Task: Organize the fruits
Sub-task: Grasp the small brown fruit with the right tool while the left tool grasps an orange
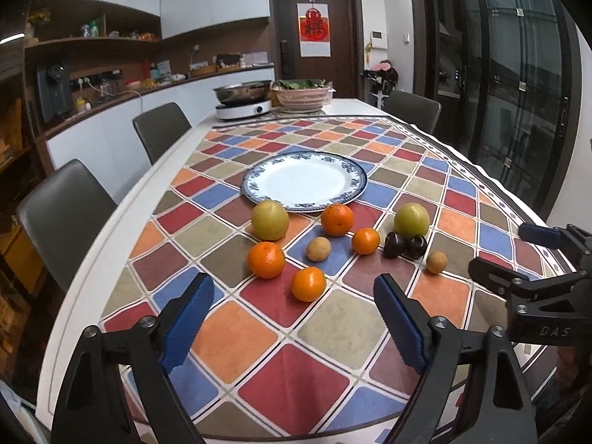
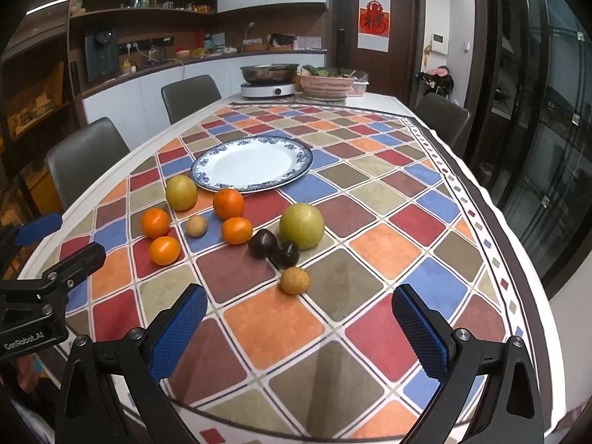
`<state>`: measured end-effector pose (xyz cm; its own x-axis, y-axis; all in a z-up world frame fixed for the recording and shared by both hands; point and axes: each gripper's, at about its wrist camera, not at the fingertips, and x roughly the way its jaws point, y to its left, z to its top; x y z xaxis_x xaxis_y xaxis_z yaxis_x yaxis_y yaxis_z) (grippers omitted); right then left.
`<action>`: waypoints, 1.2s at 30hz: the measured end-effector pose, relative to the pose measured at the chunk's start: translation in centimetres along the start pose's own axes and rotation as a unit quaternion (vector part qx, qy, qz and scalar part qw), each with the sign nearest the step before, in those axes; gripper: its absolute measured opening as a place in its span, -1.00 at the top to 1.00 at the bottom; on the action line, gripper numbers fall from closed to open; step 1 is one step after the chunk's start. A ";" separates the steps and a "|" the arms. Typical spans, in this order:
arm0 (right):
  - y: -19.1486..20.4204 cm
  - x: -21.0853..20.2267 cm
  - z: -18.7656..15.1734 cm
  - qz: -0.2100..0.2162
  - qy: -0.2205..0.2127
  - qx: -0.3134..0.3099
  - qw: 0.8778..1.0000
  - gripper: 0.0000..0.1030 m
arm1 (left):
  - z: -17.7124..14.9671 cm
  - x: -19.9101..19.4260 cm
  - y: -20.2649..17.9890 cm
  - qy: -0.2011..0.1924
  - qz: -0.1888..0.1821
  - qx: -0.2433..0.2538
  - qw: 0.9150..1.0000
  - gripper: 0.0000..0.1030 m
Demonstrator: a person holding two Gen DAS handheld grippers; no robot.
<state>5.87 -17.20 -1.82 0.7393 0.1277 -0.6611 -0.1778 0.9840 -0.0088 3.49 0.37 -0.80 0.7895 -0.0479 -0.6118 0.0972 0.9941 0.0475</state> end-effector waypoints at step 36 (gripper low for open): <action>-0.5 10.3 1.0 0.055 0.146 0.003 0.988 0.34 | -0.3 11.4 -0.3 0.146 -0.063 0.015 0.987 0.35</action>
<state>14.25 -16.20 -7.84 0.4963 0.1939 -0.8462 -0.2419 0.9670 0.0797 12.27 -0.44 -8.03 0.5629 -0.1369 -0.8151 0.2044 0.9786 -0.0232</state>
